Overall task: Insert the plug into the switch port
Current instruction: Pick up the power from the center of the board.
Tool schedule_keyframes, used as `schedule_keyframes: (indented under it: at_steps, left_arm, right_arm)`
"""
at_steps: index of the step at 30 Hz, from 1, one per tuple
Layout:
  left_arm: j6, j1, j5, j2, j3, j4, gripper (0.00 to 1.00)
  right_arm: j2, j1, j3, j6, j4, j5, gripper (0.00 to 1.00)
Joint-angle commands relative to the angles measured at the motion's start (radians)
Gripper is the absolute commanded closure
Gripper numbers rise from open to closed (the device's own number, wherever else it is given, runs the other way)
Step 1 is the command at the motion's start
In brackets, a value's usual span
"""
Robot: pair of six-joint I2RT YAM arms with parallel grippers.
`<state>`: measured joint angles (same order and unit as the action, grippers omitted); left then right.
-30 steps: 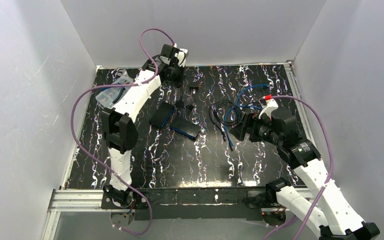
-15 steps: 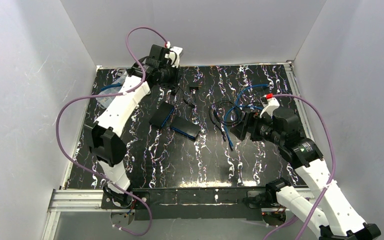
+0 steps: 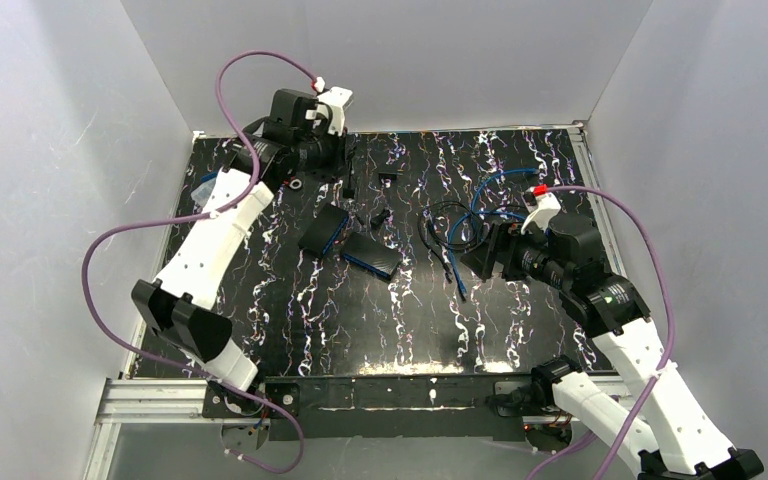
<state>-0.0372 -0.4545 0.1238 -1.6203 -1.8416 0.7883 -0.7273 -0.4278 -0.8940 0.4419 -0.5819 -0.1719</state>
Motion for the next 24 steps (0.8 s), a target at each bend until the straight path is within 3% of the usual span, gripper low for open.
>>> schedule_keyframes:
  at_steps: [1, 14, 24]
  left_arm:
    - [-0.011, -0.004, 0.094, 0.094, 0.014, 0.052, 1.00]
    - [-0.070, -0.042, 0.451, 0.197, 0.095, 0.164, 1.00]
    - [-0.099, -0.110, 0.653, 0.304, 0.276, 0.196, 1.00]
  right_arm:
    - [-0.002, -0.005, -0.048, -0.013, 0.015, -0.026, 0.12]
    - [0.023, -0.015, -0.062, -0.085, 0.104, -0.178, 0.15]
    - [0.017, -0.193, -0.047, -0.256, 0.206, -0.223, 0.20]
